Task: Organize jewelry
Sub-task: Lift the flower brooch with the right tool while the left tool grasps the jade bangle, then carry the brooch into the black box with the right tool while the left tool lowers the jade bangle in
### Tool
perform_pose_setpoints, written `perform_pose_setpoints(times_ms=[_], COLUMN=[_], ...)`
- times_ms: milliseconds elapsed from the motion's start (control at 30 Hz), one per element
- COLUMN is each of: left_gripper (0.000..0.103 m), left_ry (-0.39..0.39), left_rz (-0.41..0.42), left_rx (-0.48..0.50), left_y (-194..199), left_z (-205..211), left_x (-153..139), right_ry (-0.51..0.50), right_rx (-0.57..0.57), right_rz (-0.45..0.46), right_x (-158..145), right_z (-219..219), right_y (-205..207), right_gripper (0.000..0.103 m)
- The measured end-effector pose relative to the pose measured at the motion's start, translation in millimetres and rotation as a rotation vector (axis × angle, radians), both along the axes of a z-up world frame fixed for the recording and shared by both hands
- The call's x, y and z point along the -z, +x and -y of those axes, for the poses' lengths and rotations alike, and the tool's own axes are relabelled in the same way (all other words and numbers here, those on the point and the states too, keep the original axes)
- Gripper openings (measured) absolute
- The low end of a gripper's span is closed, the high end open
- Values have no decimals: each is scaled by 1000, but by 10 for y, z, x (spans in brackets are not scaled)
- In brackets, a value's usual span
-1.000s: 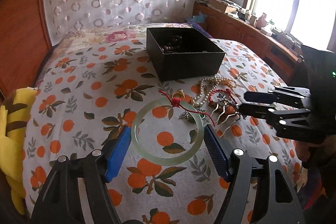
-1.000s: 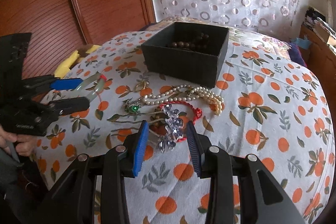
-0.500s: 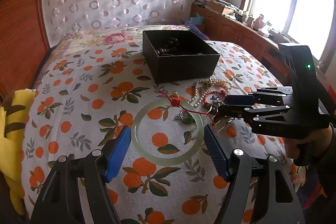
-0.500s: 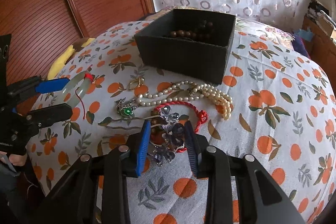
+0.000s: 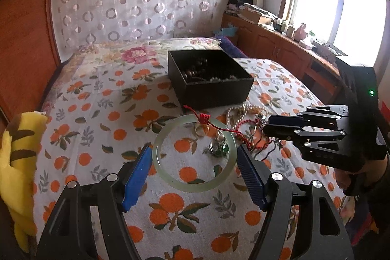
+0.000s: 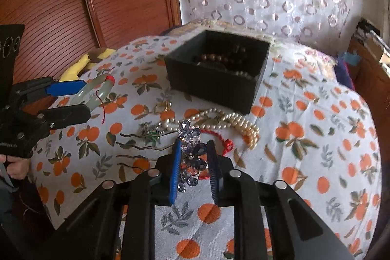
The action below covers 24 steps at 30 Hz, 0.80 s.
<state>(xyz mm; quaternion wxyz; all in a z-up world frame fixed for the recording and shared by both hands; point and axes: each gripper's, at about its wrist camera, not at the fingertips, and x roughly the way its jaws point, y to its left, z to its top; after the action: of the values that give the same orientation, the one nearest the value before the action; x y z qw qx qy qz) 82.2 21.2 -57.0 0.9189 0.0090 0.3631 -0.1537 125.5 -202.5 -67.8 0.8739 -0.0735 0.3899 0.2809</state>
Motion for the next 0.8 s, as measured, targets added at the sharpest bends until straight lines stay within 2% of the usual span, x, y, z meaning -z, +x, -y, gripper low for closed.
perform_pose_setpoints(times_ms=[400, 800], left_gripper=[68, 68], left_ry=[1, -1], left_rz=[70, 81], left_rx=[-29, -33], left_y=[74, 177], left_z=[-22, -73], left_x=[-285, -340], right_ry=[26, -18], right_rx=[27, 32], right_rz=[79, 151], right_x=[-360, -554], right_z=[171, 120], right_y=[122, 456], right_gripper=[23, 23])
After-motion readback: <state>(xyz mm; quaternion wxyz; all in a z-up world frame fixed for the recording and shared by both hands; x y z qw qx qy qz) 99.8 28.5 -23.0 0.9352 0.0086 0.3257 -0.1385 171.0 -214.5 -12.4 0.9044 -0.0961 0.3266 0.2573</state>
